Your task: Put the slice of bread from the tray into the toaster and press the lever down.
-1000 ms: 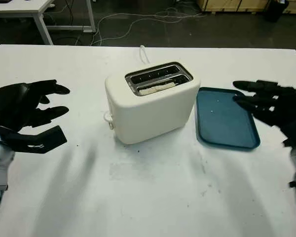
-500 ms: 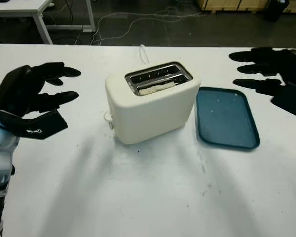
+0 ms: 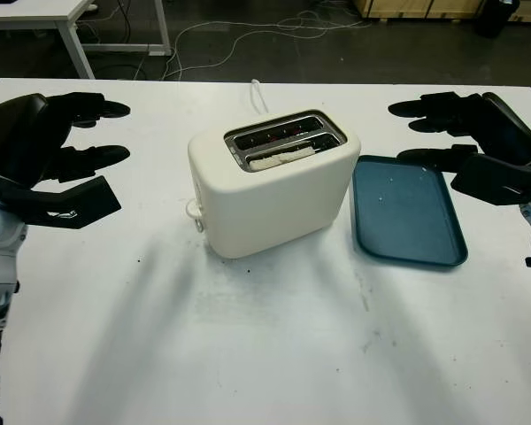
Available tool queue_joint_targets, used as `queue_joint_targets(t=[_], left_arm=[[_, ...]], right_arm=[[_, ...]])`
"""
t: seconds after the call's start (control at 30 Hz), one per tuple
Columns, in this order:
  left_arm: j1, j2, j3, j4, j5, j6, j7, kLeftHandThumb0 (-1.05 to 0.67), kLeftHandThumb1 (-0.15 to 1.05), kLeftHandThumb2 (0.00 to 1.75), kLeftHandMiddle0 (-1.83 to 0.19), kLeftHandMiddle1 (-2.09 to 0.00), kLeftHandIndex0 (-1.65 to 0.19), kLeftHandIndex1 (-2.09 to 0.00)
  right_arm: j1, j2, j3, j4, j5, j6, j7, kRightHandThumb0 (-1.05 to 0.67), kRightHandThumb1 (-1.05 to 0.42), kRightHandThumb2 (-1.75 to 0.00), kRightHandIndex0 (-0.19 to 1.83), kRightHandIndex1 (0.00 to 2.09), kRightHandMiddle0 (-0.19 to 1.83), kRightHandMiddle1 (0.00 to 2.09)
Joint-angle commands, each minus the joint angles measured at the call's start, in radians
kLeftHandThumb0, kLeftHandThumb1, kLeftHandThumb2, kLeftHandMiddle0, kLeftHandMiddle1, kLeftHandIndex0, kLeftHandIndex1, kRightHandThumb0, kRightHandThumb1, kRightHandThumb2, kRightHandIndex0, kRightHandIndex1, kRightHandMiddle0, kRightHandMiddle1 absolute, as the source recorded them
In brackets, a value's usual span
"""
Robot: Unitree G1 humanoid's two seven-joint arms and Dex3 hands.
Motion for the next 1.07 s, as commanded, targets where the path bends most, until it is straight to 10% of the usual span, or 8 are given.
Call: queue_joint_targets(t=[0.0, 1.03], left_arm=[[0.003, 0.008, -0.01, -0.006, 0.006, 0.004, -0.007, -0.67, 0.92, 0.08, -0.74, -0.54, -0.86, -0.1], [0.044, 0.009, -0.02, -0.021, 0.023, 0.002, -0.014, -0.68, 0.92, 0.11, -0.63, -0.76, -0.85, -0.04]], right_arm=[[0.026, -0.009, -0.005, 0.006, 0.01, -0.036, 0.007, -0.65, -0.92, -0.01, 0.72, 0.0, 0.62, 0.0], [0.08, -0.025, -0.011, -0.063, -0.013, -0.021, 0.014, -0.63, -0.89, 0.0, 0.7, 0.01, 0.61, 0.0]])
